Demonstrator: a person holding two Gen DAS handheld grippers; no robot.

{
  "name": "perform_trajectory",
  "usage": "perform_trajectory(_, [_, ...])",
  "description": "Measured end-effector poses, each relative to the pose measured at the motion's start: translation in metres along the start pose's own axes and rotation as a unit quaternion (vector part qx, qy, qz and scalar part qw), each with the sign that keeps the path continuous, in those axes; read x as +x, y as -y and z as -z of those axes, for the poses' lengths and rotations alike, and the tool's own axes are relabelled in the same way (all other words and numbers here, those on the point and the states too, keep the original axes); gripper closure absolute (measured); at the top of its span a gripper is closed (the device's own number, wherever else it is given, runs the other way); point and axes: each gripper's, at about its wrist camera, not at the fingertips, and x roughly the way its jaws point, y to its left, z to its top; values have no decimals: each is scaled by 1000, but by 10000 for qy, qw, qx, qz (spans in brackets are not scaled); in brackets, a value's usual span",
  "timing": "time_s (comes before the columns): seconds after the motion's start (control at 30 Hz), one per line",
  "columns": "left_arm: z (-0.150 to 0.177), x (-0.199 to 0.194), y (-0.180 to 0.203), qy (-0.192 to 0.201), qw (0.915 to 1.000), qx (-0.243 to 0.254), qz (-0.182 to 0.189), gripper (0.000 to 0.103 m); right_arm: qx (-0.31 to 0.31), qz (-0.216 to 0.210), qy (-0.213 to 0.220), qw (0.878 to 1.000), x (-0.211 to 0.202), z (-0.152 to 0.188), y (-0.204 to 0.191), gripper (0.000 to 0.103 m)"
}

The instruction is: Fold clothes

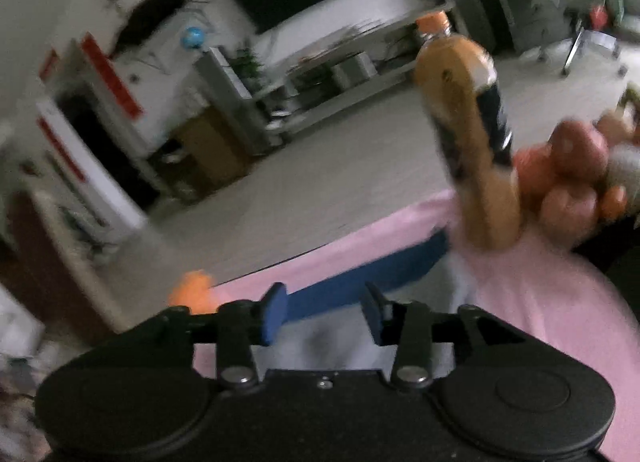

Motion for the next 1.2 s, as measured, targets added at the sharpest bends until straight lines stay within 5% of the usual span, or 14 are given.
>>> perform_trajectory(0.2, [-11,78,-3,-262,9993,-120,222,28,-129,945,-288,9950,105,-9,44,62])
perform_trajectory(0.43, [-13,111,12,-77,9989,349,318,31,-232,1268,-618,9897,183,-2,65,62])
perform_trajectory(0.57, [-10,98,25,200,9976,650,89,69,-209,1539,-682,9855,210,7,68,62])
perform_trajectory(0.63, [-8,92,32,339,9962,801,-34,95,-228,1643,-652,9840,218,11,71,71])
perform_trajectory(0.7, [-7,85,39,477,9942,952,-156,95,-223,1636,-555,9847,215,12,71,98])
perform_trajectory(0.87, [-3,68,56,823,9867,1326,-461,95,-606,1441,-341,9871,177,4,51,98])
perform_trajectory(1.2, [48,-98,87,1891,9613,1953,-450,95,-758,1140,104,9905,-12,0,7,98])
